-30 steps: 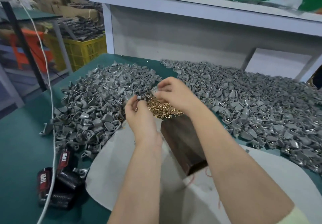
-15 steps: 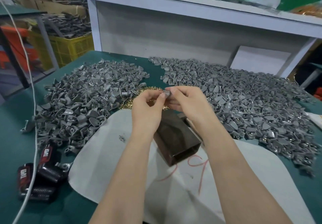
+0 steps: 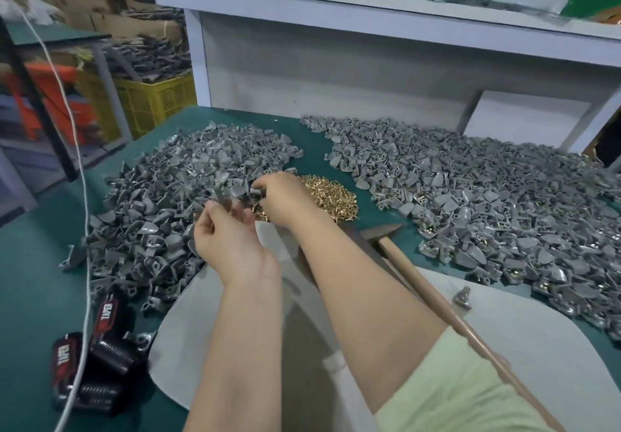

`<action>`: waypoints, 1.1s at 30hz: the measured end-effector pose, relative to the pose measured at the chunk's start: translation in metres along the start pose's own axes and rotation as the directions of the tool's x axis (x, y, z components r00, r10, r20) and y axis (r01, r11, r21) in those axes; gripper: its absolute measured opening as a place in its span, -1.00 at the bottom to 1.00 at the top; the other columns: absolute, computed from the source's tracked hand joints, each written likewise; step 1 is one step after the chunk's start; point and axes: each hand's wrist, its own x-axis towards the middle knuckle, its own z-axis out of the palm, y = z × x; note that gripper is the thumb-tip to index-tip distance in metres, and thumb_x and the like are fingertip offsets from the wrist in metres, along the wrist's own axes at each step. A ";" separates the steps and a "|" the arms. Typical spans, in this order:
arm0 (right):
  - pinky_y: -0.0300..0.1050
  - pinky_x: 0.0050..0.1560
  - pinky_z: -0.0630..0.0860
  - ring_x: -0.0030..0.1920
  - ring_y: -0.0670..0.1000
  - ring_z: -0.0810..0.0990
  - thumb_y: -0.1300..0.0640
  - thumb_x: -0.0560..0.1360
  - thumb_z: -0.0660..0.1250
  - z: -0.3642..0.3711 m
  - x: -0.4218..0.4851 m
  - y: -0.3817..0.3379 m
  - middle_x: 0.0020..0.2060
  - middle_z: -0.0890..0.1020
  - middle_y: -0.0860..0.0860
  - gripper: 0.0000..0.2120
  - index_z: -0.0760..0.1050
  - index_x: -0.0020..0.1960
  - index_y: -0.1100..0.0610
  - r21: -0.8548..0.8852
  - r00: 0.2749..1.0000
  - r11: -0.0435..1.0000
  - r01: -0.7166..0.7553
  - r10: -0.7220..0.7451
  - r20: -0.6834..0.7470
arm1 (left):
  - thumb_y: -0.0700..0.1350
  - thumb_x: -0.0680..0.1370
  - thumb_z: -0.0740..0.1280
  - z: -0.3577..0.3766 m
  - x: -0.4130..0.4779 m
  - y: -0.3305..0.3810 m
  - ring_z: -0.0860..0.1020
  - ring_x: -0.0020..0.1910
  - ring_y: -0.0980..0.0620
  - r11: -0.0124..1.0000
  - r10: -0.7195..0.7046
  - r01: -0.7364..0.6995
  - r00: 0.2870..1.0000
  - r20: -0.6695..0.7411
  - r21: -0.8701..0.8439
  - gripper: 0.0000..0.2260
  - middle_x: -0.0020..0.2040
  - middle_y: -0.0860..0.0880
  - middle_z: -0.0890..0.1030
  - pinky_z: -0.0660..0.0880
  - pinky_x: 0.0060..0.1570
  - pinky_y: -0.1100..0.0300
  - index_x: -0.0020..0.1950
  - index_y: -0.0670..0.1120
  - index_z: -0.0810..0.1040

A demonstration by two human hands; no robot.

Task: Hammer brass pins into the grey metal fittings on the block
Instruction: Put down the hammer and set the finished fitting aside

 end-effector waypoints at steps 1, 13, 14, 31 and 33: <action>-0.02 0.16 0.46 0.18 0.15 0.49 0.33 0.49 0.24 0.005 0.005 -0.002 0.23 0.50 0.12 -0.61 0.51 0.26 0.05 -0.038 1.000 0.999 0.008 -0.007 0.018 | -0.17 0.64 0.18 -0.001 0.001 -0.001 0.47 -0.34 0.16 1.000 -0.007 0.007 1.000 -0.003 0.007 -0.88 -0.23 0.00 0.52 0.46 -0.32 0.35 -0.08 -0.10 0.44; -0.08 0.07 0.49 0.11 0.16 0.54 0.18 0.49 0.32 0.017 0.022 -0.003 0.19 0.50 0.16 -0.78 0.57 0.13 0.15 -0.016 0.988 0.988 -0.155 0.154 -0.024 | -0.14 0.64 0.18 -0.002 0.001 -0.007 0.49 -0.27 0.17 0.997 -0.031 0.031 1.000 -0.005 0.073 -0.90 -0.18 0.01 0.52 0.46 -0.35 0.40 0.08 -0.14 0.44; -0.09 0.05 0.51 0.09 0.16 0.56 0.17 0.49 0.32 0.018 0.022 -0.005 0.14 0.54 0.15 -0.79 0.57 0.11 0.16 0.015 0.987 0.987 -0.162 0.162 -0.020 | -0.14 0.64 0.18 -0.002 0.001 -0.007 0.50 -0.28 0.18 0.997 -0.031 0.031 1.000 -0.007 0.071 -0.90 -0.19 0.01 0.52 0.46 -0.35 0.40 0.07 -0.14 0.44; -0.28 -0.34 0.49 -0.24 -0.08 0.56 0.17 0.55 0.27 -0.073 -0.013 0.076 0.20 0.53 0.10 -0.60 0.32 0.36 0.19 0.621 0.722 0.706 -0.339 0.619 -0.309 | -0.14 0.64 0.19 -0.002 0.000 -0.008 0.48 -0.28 0.18 0.996 -0.031 0.032 0.999 -0.013 0.078 -0.92 -0.17 0.04 0.53 0.45 -0.35 0.40 -0.01 -0.08 0.44; -0.22 -0.10 0.54 -0.08 -0.05 0.55 0.18 0.53 0.29 -0.075 -0.017 0.079 0.40 0.34 0.12 -0.34 0.04 0.52 0.11 0.494 0.785 0.786 -0.370 0.549 -0.286 | -0.14 0.64 0.19 -0.001 0.000 -0.008 0.48 -0.28 0.18 0.996 -0.032 0.033 0.999 -0.014 0.087 -0.90 -0.17 0.04 0.54 0.45 -0.34 0.39 -0.06 -0.05 0.45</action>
